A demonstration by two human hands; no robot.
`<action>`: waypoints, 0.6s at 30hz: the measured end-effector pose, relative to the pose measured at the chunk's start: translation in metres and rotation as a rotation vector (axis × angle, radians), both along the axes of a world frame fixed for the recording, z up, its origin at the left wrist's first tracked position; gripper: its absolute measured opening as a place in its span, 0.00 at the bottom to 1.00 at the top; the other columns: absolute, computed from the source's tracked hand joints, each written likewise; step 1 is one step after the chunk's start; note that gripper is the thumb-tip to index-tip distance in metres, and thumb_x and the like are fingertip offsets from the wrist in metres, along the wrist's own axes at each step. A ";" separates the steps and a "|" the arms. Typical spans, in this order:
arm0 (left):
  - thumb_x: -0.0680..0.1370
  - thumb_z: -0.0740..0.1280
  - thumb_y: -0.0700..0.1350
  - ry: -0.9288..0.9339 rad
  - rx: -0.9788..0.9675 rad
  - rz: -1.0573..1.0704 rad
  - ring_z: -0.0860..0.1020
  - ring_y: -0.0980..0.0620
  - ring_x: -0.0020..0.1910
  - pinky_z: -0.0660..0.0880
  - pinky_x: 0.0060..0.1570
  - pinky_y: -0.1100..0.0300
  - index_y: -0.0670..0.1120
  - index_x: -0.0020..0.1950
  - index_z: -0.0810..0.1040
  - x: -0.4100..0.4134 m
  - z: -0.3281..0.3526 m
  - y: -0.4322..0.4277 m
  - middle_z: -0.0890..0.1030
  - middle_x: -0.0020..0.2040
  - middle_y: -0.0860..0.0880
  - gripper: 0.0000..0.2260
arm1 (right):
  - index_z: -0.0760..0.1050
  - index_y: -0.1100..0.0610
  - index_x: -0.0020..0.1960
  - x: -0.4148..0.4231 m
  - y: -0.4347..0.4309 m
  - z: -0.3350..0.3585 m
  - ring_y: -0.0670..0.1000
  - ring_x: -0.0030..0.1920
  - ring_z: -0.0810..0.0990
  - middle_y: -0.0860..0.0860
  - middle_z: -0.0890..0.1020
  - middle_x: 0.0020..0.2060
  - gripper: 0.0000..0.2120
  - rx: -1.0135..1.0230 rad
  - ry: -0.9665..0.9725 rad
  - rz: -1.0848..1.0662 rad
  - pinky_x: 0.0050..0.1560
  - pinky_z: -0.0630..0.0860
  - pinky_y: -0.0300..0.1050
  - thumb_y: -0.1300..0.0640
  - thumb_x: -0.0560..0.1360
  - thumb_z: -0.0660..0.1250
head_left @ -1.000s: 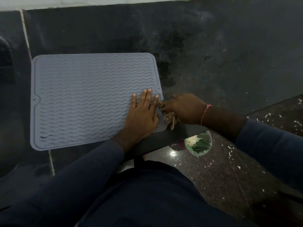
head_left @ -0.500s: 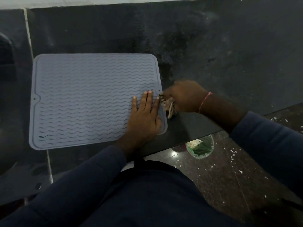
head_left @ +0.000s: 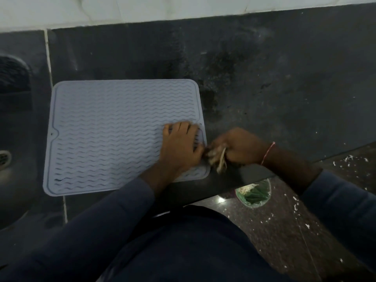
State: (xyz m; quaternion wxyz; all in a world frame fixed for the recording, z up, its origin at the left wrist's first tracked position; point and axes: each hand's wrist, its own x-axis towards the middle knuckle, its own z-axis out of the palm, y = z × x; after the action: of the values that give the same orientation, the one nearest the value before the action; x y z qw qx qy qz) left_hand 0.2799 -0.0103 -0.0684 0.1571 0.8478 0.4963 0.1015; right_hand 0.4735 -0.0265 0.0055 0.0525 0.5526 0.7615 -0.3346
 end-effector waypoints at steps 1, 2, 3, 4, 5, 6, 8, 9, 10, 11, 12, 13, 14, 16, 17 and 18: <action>0.73 0.55 0.59 -0.033 -0.004 0.025 0.69 0.44 0.67 0.59 0.68 0.43 0.47 0.68 0.71 0.001 0.004 0.013 0.73 0.66 0.44 0.28 | 0.84 0.53 0.48 0.006 0.014 -0.005 0.52 0.44 0.84 0.51 0.86 0.43 0.10 0.072 0.024 -0.101 0.49 0.79 0.49 0.57 0.70 0.67; 0.74 0.54 0.59 -0.041 0.003 0.045 0.67 0.44 0.69 0.58 0.69 0.44 0.47 0.70 0.69 0.002 0.007 0.028 0.71 0.69 0.44 0.28 | 0.84 0.54 0.47 0.010 0.031 -0.009 0.52 0.44 0.84 0.52 0.86 0.42 0.09 0.137 0.032 -0.185 0.49 0.79 0.49 0.59 0.69 0.68; 0.76 0.53 0.58 -0.022 0.005 0.057 0.63 0.44 0.73 0.55 0.72 0.43 0.46 0.73 0.66 0.003 0.008 0.042 0.66 0.73 0.44 0.28 | 0.84 0.55 0.45 0.011 0.046 -0.009 0.53 0.43 0.84 0.52 0.85 0.40 0.08 0.185 0.019 -0.246 0.47 0.79 0.48 0.59 0.68 0.68; 0.78 0.53 0.56 0.016 -0.006 0.059 0.58 0.45 0.76 0.51 0.74 0.43 0.46 0.76 0.61 0.006 0.007 0.055 0.61 0.76 0.43 0.28 | 0.82 0.56 0.41 0.011 0.061 -0.008 0.54 0.41 0.83 0.52 0.84 0.38 0.06 0.214 0.002 -0.273 0.43 0.78 0.47 0.57 0.68 0.67; 0.80 0.53 0.55 0.064 -0.028 0.058 0.53 0.45 0.77 0.48 0.75 0.42 0.45 0.78 0.57 0.009 0.006 0.066 0.56 0.78 0.43 0.28 | 0.80 0.57 0.38 0.009 0.076 -0.005 0.55 0.39 0.82 0.53 0.83 0.35 0.08 0.227 -0.011 -0.285 0.39 0.76 0.46 0.53 0.67 0.66; 0.81 0.53 0.54 0.103 -0.049 0.061 0.49 0.45 0.78 0.45 0.75 0.41 0.44 0.79 0.53 0.012 0.002 0.075 0.53 0.79 0.43 0.29 | 0.78 0.57 0.36 0.006 0.088 -0.005 0.55 0.37 0.80 0.53 0.81 0.34 0.10 0.239 -0.001 -0.282 0.37 0.74 0.45 0.50 0.67 0.65; 0.81 0.50 0.53 0.143 -0.060 0.078 0.49 0.44 0.78 0.44 0.74 0.39 0.43 0.79 0.53 0.018 -0.007 0.085 0.53 0.79 0.43 0.28 | 0.79 0.56 0.40 -0.007 0.107 -0.003 0.56 0.42 0.80 0.55 0.82 0.40 0.11 0.354 0.013 -0.194 0.41 0.74 0.46 0.48 0.69 0.66; 0.80 0.48 0.54 0.144 -0.048 0.092 0.51 0.43 0.78 0.45 0.74 0.38 0.43 0.78 0.55 0.020 -0.010 0.087 0.55 0.79 0.42 0.28 | 0.81 0.55 0.47 -0.012 0.115 -0.008 0.57 0.47 0.80 0.55 0.83 0.46 0.13 0.428 -0.030 -0.117 0.48 0.74 0.47 0.48 0.70 0.65; 0.79 0.46 0.54 0.133 -0.029 0.102 0.53 0.43 0.77 0.46 0.74 0.38 0.44 0.78 0.58 0.021 -0.013 0.086 0.57 0.78 0.42 0.29 | 0.81 0.55 0.53 -0.017 0.120 -0.014 0.57 0.53 0.80 0.55 0.83 0.53 0.17 0.463 -0.076 -0.044 0.53 0.73 0.47 0.48 0.71 0.62; 0.77 0.44 0.55 0.118 -0.014 0.103 0.54 0.42 0.77 0.47 0.74 0.38 0.44 0.78 0.59 0.021 -0.015 0.085 0.59 0.78 0.42 0.31 | 0.79 0.53 0.58 -0.021 0.122 -0.020 0.57 0.55 0.79 0.53 0.82 0.57 0.20 0.422 -0.127 0.003 0.56 0.72 0.47 0.48 0.72 0.58; 0.76 0.43 0.57 0.115 -0.011 0.091 0.54 0.42 0.77 0.46 0.74 0.38 0.44 0.77 0.59 0.021 -0.016 0.085 0.59 0.77 0.41 0.32 | 0.78 0.51 0.59 -0.022 0.124 -0.025 0.57 0.54 0.78 0.51 0.81 0.59 0.23 0.370 -0.162 0.035 0.56 0.73 0.48 0.47 0.71 0.54; 0.76 0.42 0.58 0.120 -0.014 0.076 0.54 0.42 0.77 0.46 0.74 0.38 0.43 0.78 0.58 0.020 -0.016 0.085 0.59 0.78 0.41 0.33 | 0.78 0.50 0.59 -0.019 0.123 -0.028 0.57 0.53 0.78 0.50 0.81 0.58 0.24 0.320 -0.180 0.060 0.56 0.74 0.49 0.47 0.70 0.52; 0.75 0.41 0.58 0.125 -0.012 0.071 0.54 0.43 0.77 0.46 0.74 0.39 0.42 0.77 0.57 0.020 -0.014 0.085 0.58 0.78 0.41 0.34 | 0.79 0.51 0.58 -0.012 0.122 -0.028 0.57 0.51 0.79 0.51 0.82 0.56 0.24 0.286 -0.185 0.085 0.55 0.74 0.51 0.49 0.68 0.52; 0.76 0.41 0.57 0.139 -0.005 0.082 0.53 0.44 0.78 0.45 0.75 0.40 0.40 0.77 0.56 0.018 -0.014 0.086 0.58 0.78 0.41 0.34 | 0.79 0.53 0.57 -0.003 0.120 -0.019 0.60 0.49 0.79 0.53 0.83 0.53 0.24 0.223 -0.213 0.165 0.54 0.73 0.48 0.52 0.65 0.55; 0.77 0.41 0.55 0.145 -0.011 0.083 0.53 0.45 0.78 0.45 0.75 0.41 0.41 0.77 0.56 0.017 -0.016 0.087 0.58 0.78 0.42 0.32 | 0.80 0.54 0.57 0.000 0.122 -0.010 0.60 0.49 0.79 0.54 0.83 0.52 0.24 0.177 -0.229 0.213 0.52 0.71 0.44 0.53 0.64 0.56; 0.78 0.43 0.54 0.148 -0.016 0.084 0.52 0.46 0.78 0.44 0.75 0.42 0.41 0.78 0.56 0.017 -0.018 0.086 0.57 0.78 0.43 0.31 | 0.80 0.55 0.56 0.000 0.125 -0.002 0.59 0.49 0.79 0.55 0.83 0.51 0.24 0.138 -0.249 0.260 0.48 0.68 0.41 0.53 0.64 0.58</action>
State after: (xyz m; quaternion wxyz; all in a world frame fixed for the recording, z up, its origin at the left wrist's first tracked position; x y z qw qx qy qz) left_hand 0.2971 0.0758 -0.0865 0.1222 0.8302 0.5424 0.0413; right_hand 0.4731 0.0981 0.0032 0.1513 0.4891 0.8352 -0.2010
